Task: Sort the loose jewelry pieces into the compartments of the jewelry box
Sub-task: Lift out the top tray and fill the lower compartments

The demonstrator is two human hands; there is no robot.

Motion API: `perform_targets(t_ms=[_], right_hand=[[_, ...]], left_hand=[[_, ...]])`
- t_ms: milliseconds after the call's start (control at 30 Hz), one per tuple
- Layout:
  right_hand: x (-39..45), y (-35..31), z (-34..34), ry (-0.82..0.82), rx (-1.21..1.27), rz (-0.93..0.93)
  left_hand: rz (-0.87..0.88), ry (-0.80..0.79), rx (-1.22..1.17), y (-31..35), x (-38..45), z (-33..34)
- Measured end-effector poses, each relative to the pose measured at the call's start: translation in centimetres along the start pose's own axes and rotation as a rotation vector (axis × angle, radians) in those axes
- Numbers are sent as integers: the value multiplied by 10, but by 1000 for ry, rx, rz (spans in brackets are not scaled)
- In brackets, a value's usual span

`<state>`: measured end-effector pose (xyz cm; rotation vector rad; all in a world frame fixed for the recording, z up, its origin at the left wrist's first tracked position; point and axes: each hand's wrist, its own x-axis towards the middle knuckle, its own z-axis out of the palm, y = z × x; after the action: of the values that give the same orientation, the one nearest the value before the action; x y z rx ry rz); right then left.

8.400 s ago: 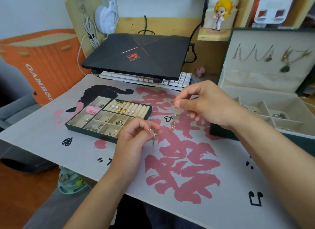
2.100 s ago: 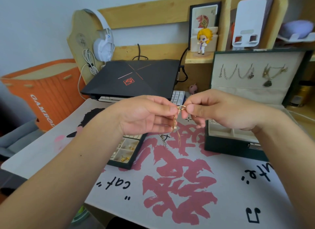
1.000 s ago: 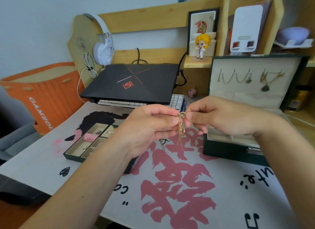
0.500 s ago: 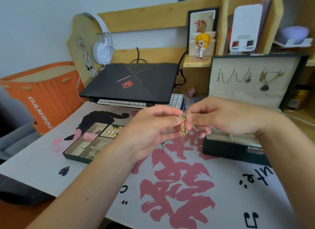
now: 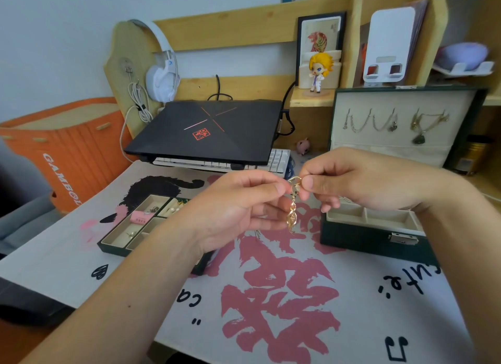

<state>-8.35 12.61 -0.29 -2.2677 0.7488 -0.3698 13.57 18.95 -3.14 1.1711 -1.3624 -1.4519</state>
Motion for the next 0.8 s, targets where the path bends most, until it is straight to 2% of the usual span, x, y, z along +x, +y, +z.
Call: perform_targets(t_ms=[167,333,533,800], right_hand=[[-2,-4,0,-7,-19,-15],[-2,-5,-1,-16,-23,-19],[-2,-4,-1,-14,19,-21],[-1,-5,-1,2,-41,-86]], left_hand=[[5,-49,155,13,4,0],[-1,-79,151,15,7,1],[77,-5,153,5,8,5],[98,47,-54,1,9,5]])
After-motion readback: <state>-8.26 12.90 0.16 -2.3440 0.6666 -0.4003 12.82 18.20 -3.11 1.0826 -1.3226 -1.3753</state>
